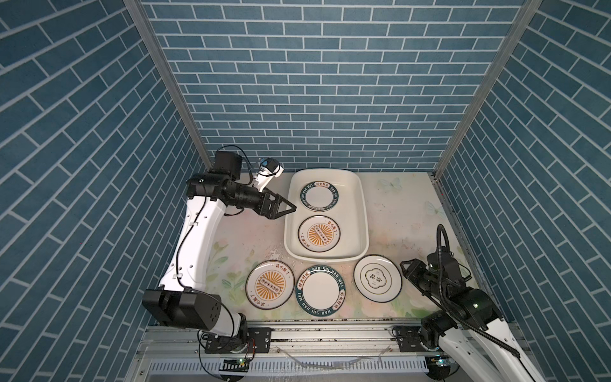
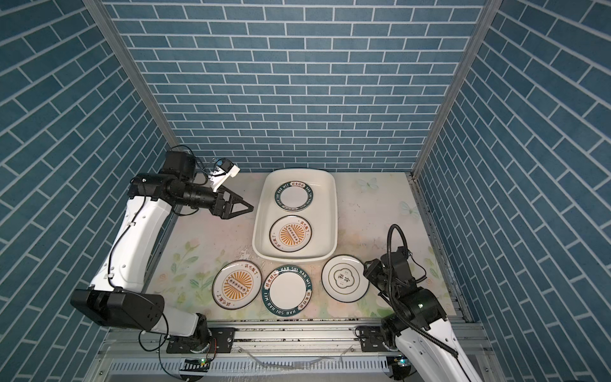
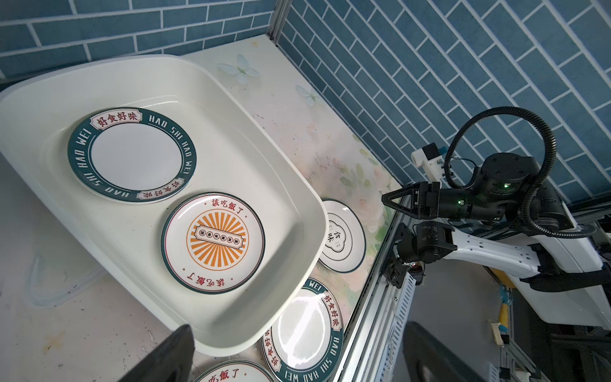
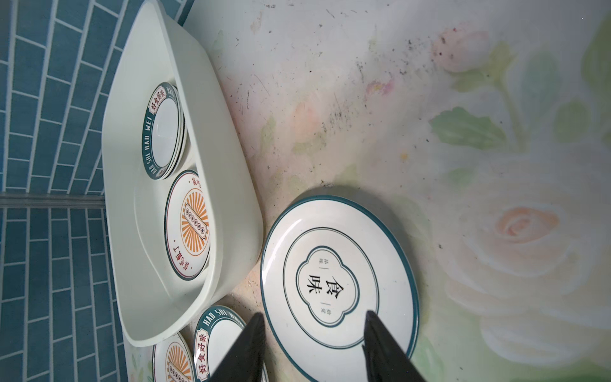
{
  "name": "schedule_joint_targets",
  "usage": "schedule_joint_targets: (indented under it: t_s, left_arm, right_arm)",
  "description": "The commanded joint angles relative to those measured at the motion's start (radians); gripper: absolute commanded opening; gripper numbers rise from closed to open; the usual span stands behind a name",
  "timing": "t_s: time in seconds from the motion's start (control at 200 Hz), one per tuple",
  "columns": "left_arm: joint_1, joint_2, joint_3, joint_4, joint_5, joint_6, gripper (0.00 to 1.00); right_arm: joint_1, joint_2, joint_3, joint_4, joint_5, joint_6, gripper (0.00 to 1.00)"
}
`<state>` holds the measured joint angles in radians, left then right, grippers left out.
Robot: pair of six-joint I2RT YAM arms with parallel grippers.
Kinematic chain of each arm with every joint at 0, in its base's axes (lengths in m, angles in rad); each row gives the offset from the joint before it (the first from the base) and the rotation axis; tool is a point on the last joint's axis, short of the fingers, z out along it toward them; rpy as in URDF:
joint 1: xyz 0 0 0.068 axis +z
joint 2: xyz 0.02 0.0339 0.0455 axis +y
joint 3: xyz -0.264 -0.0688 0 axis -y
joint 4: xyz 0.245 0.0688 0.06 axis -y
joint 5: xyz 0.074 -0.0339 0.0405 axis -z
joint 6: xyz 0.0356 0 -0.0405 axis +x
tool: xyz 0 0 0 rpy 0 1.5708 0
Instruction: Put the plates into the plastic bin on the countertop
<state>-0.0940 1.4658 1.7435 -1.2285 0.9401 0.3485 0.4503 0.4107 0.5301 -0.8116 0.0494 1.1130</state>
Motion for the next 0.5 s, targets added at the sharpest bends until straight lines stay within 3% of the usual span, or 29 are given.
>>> schedule_joint_targets:
  t_s: [0.0,0.495]
  left_arm:
    - [0.002,-0.010,-0.033,-0.005,0.015,0.005,1.00]
    - [-0.006,-0.017,-0.038,0.013,0.014,-0.031,0.99]
  right_arm:
    - [-0.003,-0.032,-0.036,-0.086,0.017,0.084,0.49]
    - [-0.002,-0.165,-0.208,-0.058,-0.046,0.174,0.48]
